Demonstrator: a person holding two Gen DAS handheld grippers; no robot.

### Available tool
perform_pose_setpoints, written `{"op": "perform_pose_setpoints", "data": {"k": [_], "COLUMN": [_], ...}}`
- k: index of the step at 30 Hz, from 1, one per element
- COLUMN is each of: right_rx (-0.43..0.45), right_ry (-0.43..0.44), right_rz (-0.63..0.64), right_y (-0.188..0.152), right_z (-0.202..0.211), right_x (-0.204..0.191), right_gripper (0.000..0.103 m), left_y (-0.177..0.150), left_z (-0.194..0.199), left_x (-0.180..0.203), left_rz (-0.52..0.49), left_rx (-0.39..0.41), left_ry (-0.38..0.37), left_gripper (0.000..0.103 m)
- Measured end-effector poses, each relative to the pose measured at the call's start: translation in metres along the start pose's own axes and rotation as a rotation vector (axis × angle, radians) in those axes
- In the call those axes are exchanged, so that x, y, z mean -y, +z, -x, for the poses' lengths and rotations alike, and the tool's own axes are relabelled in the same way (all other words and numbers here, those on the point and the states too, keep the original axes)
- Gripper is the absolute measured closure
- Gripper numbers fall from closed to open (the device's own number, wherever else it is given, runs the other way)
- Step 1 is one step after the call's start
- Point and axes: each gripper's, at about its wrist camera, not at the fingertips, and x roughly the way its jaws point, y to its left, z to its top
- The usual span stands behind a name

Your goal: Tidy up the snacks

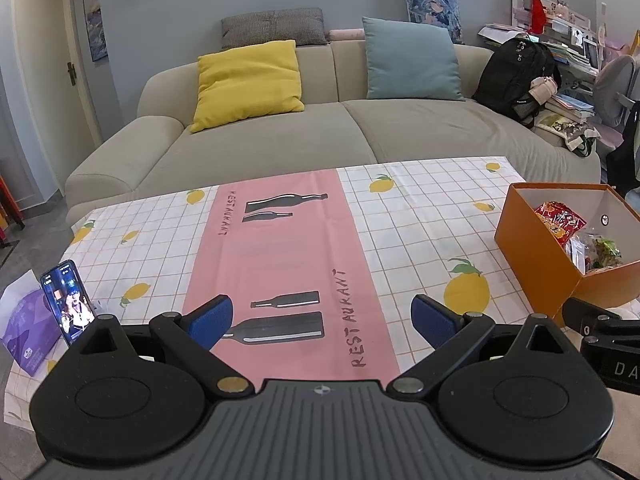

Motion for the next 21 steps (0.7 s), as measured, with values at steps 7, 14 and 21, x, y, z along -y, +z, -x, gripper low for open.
{"op": "perform_pose_setpoints", "data": {"k": [7,14,21], "right_rx": [-0.003,-0.008,-0.012], "right_ry": [0.003,0.004,0.006], "right_rz": [0.002,0.005,0.007], "right_y": [-0.0016,-0.0026,-0.0031], "right_z": [-0.0012,-0.0017,-0.0027], "right_x": [0.0,-0.0005,-0.0015], "right_gripper": [0.003,0.003,0.003], "left_y": [-0.0008,-0.002,-0.0019], "left_z": [-0.0004,0.0002,0.0004], "left_x": [-0.0009,-0.0008,-0.001], "left_rz": [0.005,-0.001,-0.001], "left_rx": [-0.006,-0.002,0.0], "left_ry": [-0.002,-0.001,-0.003], "left_gripper": [0.0,0.0,0.0]}}
